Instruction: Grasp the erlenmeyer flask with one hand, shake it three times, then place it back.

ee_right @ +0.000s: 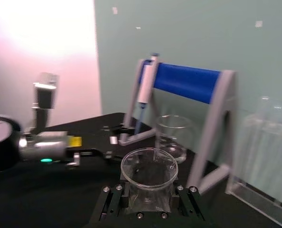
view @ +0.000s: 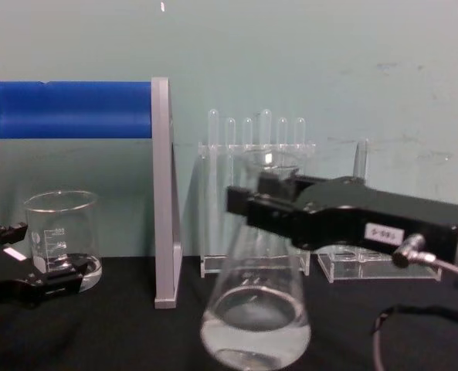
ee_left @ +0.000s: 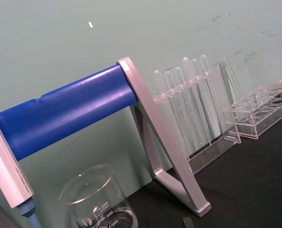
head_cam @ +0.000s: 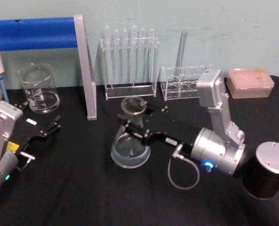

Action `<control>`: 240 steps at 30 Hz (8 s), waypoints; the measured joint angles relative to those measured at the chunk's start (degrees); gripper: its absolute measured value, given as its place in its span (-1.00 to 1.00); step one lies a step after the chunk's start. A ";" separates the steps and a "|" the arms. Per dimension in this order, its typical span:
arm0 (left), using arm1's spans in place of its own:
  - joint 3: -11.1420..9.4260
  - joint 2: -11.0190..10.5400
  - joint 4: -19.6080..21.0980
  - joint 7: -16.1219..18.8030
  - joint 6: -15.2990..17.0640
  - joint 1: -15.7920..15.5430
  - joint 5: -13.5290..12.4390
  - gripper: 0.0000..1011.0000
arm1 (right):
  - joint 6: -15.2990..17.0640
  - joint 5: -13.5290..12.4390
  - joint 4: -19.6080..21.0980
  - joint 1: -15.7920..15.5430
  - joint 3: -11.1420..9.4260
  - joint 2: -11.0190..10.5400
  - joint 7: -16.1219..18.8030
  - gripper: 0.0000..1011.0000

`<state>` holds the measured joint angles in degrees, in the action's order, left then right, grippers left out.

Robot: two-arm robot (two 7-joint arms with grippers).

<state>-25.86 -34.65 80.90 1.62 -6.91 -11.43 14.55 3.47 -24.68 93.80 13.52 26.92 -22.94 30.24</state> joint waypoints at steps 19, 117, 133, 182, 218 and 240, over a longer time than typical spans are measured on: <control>0.00 0.00 0.00 0.00 0.00 0.00 0.00 0.98 | -0.18 -1.43 0.32 1.43 3.83 -1.25 0.13 -0.11; 0.00 0.00 0.00 0.00 0.00 0.00 0.00 0.98 | -4.25 -0.29 -7.61 0.11 0.26 0.84 -0.97 -0.11; 0.00 0.00 0.00 0.00 0.00 0.00 0.00 0.98 | -5.71 -0.25 -9.83 0.03 2.13 1.16 0.57 -0.11; 0.00 0.00 0.00 0.00 0.00 0.00 0.00 0.98 | -7.27 1.12 -12.67 0.14 2.96 2.05 1.06 -0.11; 0.00 0.00 0.00 0.00 0.00 0.00 0.00 0.98 | -6.86 0.41 -11.93 0.11 2.83 0.86 2.63 0.98; 0.00 0.00 0.00 0.00 0.00 0.00 0.00 0.98 | -4.23 -2.25 -2.64 -6.01 0.04 -9.45 3.43 0.98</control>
<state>-25.86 -34.64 80.90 1.62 -6.91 -11.43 14.55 -0.76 -26.94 91.15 7.51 26.95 -32.39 33.66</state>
